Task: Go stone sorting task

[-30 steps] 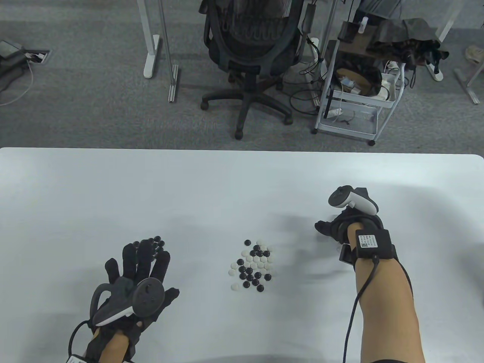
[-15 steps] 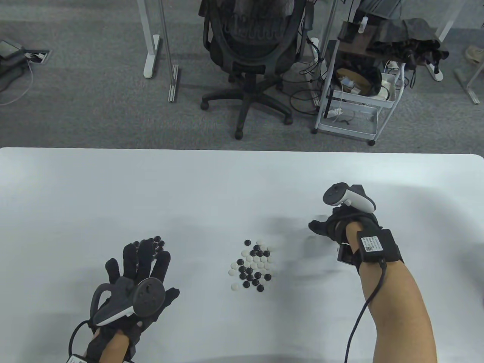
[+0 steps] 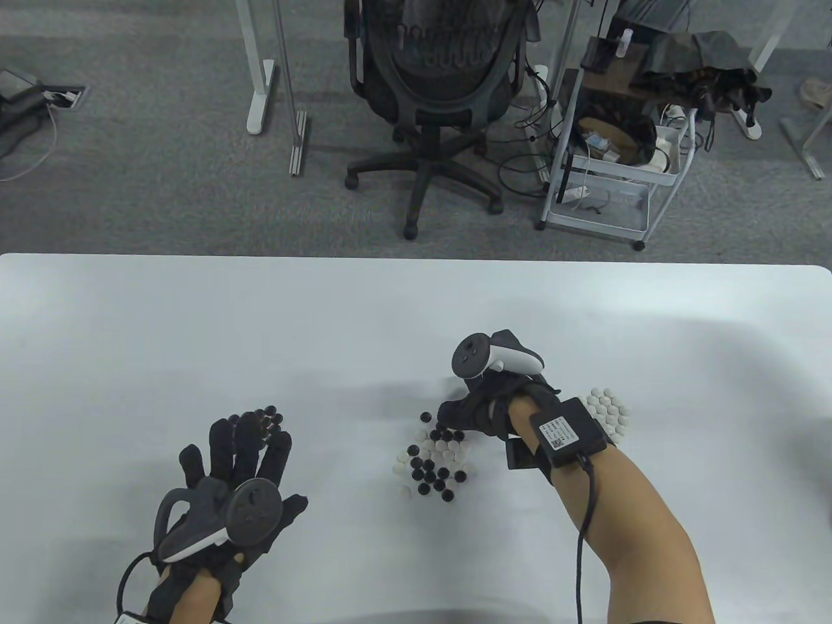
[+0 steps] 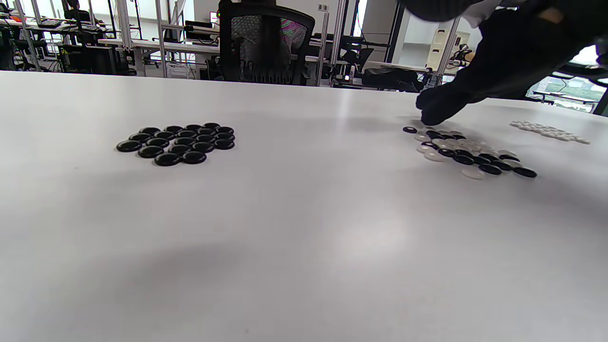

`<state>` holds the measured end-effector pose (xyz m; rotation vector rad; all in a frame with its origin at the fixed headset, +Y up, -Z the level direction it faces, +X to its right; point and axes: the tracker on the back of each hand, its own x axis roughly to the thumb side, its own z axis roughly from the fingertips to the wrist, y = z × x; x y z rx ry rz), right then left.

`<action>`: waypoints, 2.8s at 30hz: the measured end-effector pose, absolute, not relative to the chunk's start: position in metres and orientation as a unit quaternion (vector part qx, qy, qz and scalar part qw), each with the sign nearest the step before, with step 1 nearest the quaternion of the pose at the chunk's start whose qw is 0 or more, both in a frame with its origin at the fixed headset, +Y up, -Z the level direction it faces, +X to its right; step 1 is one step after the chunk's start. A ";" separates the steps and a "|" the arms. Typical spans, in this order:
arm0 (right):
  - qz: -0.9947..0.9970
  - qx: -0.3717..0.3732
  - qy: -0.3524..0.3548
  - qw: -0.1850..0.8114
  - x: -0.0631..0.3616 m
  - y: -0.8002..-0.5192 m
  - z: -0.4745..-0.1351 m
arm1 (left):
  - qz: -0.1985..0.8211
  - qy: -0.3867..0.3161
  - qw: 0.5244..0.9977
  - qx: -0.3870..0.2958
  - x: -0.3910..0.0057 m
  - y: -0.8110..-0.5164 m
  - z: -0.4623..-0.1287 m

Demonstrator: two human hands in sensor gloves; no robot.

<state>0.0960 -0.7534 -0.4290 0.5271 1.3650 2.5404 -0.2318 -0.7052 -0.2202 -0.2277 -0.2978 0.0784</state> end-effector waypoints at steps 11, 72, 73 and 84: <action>0.882 0.096 0.456 0.071 0.155 -0.750 -0.441 | 0.040 -0.149 0.982 -0.112 -0.233 -0.705 -0.220; 0.887 0.091 0.449 0.052 0.200 -0.747 -0.420 | 0.034 -0.149 0.981 -0.117 -0.231 -0.707 -0.221; 0.888 0.085 0.449 0.051 0.207 -0.746 -0.419 | 0.034 -0.149 0.981 -0.117 -0.231 -0.707 -0.221; 0.895 0.041 0.443 0.047 0.253 -0.745 -0.411 | 0.029 -0.149 0.981 -0.125 -0.230 -0.709 -0.222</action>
